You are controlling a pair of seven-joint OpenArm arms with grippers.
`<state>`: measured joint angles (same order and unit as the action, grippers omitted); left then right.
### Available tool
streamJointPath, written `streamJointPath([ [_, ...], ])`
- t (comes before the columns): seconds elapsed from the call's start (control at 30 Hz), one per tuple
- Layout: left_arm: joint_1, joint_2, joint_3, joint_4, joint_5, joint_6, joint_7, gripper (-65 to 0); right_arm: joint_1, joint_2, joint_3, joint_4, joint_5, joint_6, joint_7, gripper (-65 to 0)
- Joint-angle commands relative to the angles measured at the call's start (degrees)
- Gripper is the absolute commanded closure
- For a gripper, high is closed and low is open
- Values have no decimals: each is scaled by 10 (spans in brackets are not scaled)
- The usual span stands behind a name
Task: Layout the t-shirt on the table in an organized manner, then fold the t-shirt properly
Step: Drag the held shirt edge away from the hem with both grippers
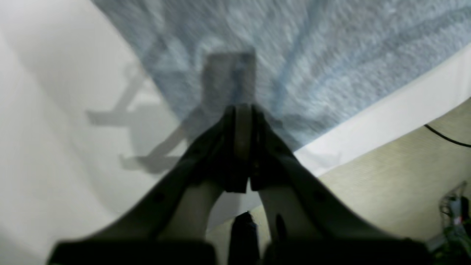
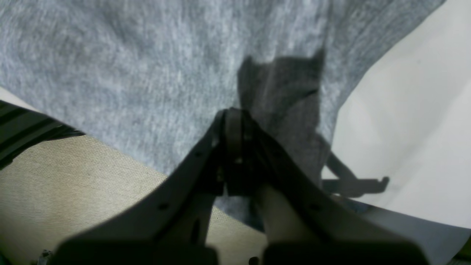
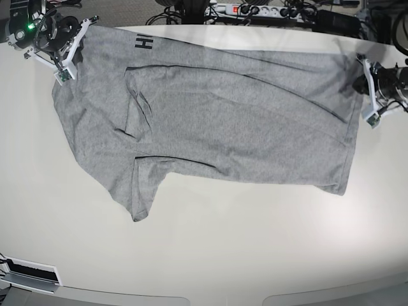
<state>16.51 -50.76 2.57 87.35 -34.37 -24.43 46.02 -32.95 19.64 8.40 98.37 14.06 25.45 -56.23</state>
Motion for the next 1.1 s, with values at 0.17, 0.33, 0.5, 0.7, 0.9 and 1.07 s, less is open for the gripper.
streamJointPath([
  [0.17,-15,49,-6,-53,55,-31,-19,0,-4,5,2,0,9,-1,-19,0],
  [0.33,-10,49,-6,-60,54,-66,21,0,-4,5,2,0,9,12,-22,0],
  [0.5,12,45,-6,-60,44,-96,34,0,-4,5,2,0,9,12,-30,0],
  [0.7,38,37,-6,-60,39,-102,35,0,-4,7,2,0,9,27,-37,0],
  [0.9,40,18,-6,-60,34,-106,39,0,-7,18,2,0,9,23,-58,0],
  [1.07,40,-2,-6,-43,-7,-120,67,0,-7,37,2,1,11,9,-62,0],
])
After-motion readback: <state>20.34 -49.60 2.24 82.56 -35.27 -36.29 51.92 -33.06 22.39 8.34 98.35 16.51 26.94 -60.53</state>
